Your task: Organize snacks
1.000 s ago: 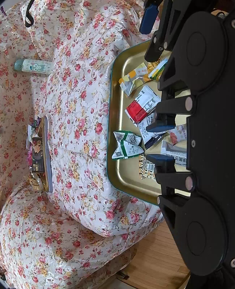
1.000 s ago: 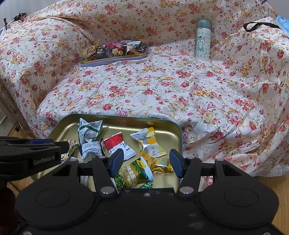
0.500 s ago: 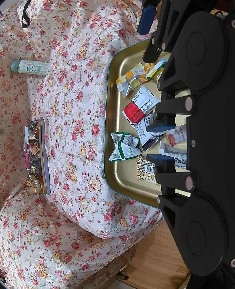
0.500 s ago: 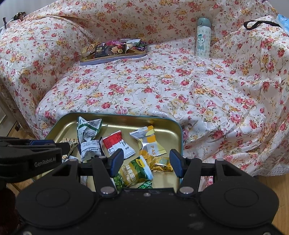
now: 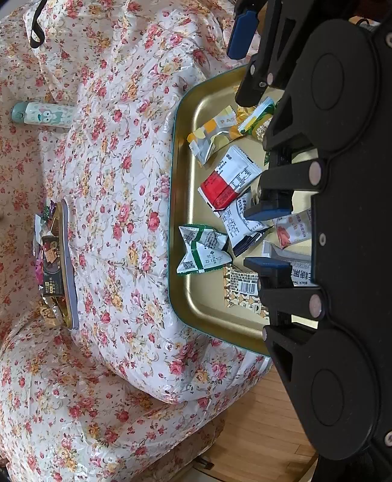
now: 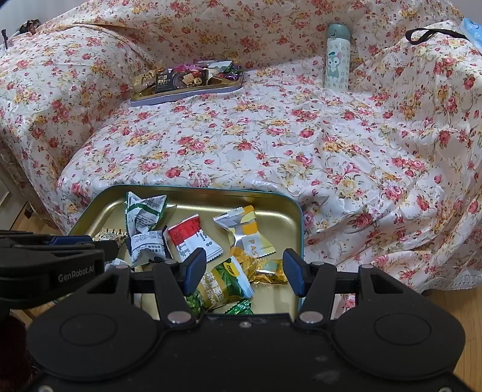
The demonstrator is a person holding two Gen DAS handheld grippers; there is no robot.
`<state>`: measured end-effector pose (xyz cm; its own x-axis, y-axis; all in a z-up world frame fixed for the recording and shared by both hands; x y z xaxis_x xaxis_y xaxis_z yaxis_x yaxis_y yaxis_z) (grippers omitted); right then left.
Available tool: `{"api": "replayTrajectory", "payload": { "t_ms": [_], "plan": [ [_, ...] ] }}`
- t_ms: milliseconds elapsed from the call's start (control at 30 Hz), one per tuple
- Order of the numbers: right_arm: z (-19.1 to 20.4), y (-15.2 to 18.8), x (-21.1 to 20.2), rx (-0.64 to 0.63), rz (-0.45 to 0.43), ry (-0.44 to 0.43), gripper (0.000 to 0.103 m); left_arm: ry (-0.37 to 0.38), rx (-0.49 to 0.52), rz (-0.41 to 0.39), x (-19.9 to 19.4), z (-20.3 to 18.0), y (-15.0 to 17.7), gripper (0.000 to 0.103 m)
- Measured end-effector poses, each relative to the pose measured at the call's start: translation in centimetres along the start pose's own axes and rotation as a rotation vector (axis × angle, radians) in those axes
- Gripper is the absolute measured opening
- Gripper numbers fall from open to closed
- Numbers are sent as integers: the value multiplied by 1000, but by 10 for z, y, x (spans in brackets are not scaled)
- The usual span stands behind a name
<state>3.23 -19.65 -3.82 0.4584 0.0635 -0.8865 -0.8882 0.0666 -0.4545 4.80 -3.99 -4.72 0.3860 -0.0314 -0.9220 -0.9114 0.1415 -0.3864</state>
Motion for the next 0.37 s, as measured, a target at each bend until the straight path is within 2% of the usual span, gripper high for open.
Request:
{"api": "replayTrajectory", "payload": {
  "t_ms": [367],
  "plan": [
    [-2,-1,4,2,8,0,58,2,11,9,4,-2,-1,37]
  ]
}}
Point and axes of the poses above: each gripper's, at about its wrist camera, not at the fingertips, and x roughly the way its jaws point, z to its left, y to its underside, the point moved 6 cm from there along x, roughly the way its jaws point, and after that the axes turned 11 degrees about z, right-handed, at the moved point
